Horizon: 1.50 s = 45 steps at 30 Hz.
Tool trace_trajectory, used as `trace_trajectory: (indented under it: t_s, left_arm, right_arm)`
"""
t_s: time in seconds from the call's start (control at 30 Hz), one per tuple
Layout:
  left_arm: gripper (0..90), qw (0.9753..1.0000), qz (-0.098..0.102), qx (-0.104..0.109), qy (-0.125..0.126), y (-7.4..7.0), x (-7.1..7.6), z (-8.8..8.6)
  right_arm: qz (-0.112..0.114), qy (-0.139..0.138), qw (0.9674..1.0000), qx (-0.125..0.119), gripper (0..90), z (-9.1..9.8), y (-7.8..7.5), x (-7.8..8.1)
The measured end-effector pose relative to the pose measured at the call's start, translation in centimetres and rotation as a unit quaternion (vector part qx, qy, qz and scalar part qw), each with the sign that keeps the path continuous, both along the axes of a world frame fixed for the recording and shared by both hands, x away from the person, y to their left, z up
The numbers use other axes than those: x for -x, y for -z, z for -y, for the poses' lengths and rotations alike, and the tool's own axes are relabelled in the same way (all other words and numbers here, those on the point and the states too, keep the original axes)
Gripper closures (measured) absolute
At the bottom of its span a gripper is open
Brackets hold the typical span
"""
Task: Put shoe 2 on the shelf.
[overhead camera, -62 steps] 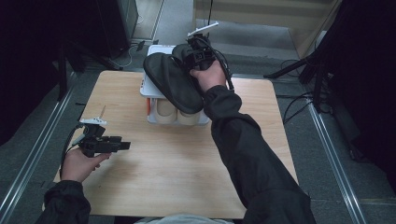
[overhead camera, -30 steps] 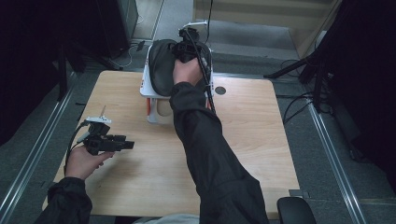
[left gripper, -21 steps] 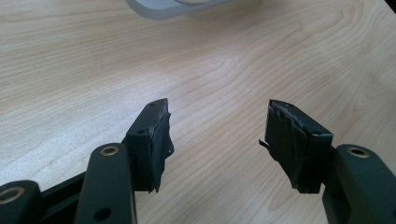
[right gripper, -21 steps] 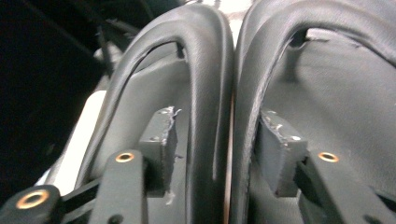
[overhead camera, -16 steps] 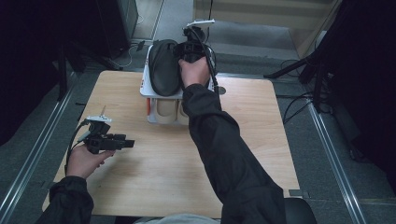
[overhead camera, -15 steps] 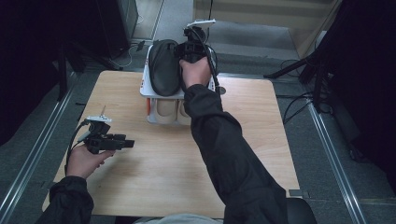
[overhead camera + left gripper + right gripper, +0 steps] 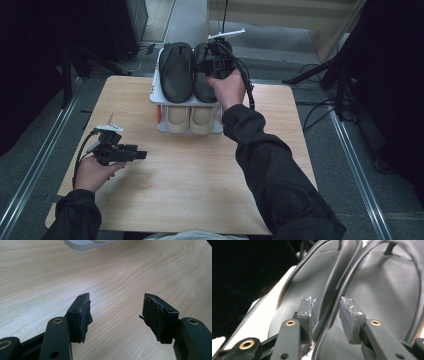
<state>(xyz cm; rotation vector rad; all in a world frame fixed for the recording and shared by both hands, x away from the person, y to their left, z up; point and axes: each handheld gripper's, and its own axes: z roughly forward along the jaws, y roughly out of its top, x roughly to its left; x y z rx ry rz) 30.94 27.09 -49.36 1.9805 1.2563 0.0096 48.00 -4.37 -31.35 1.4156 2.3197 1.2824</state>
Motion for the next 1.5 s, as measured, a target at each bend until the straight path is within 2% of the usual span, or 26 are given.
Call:
trace_trajectory:
  t_s: [0.07,0.2,0.33,0.5,0.7,0.8,0.9,1.1,1.2,1.3,1.43,1.5]
  left_arm:
    - [39.2,1.0000,0.003,-0.001,0.003,0.0,0.0,0.3]
    - [38.0,1.0000,0.004,0.001,0.006,-0.1,0.0,0.8]
    - [37.2,0.9999,0.003,0.001,0.010,-0.1,0.1,1.3]
    - [36.3,0.9999,0.005,0.012,0.011,-0.2,0.0,1.6]
    - [35.6,0.9997,0.005,0.015,0.017,-0.5,-0.1,2.1]
    - [34.9,0.9997,-0.002,0.010,0.022,-0.7,-0.2,2.5]
    - [34.9,0.9995,-0.002,0.004,0.030,-1.0,-0.3,3.0]
    - [34.0,0.9991,0.019,0.004,0.038,-2.0,-0.3,4.1]
    - [33.8,0.9988,0.026,-0.001,0.041,-2.2,-0.4,4.5]
    - [33.8,0.9988,0.028,0.000,0.039,-2.2,-0.5,4.7]
    - [33.8,0.9988,0.033,0.001,0.037,-2.3,-0.6,5.2]
    - [33.6,0.9986,0.034,-0.005,0.040,-2.2,-0.7,5.5]
  right_arm:
    - [0.012,-0.017,0.9998,0.003,64.4,0.4,-0.1,1.1]
    - [0.018,-0.042,0.9989,-0.008,65.0,0.9,0.1,2.5]
    - [0.024,-0.074,0.9970,-0.008,66.6,1.5,0.8,4.2]
    - [0.033,-0.112,0.9931,-0.015,67.4,2.3,1.7,6.2]
    - [0.050,-0.159,0.9857,-0.022,66.9,3.4,2.7,8.6]
    - [0.047,-0.170,0.9839,-0.032,66.3,4.1,3.3,9.5]
    - [0.044,-0.179,0.9828,-0.019,66.3,4.7,3.9,10.5]
    - [0.049,-0.200,0.9785,-0.014,65.2,6.2,5.6,12.3]
    - [0.079,-0.197,0.9772,-0.005,66.0,7.0,6.5,13.1]
    - [0.070,-0.203,0.9765,-0.017,65.9,7.9,7.7,13.6]
    - [0.056,-0.200,0.9779,-0.020,65.8,8.9,9.5,14.0]
    - [0.055,-0.203,0.9774,-0.019,64.9,9.2,10.3,14.0]
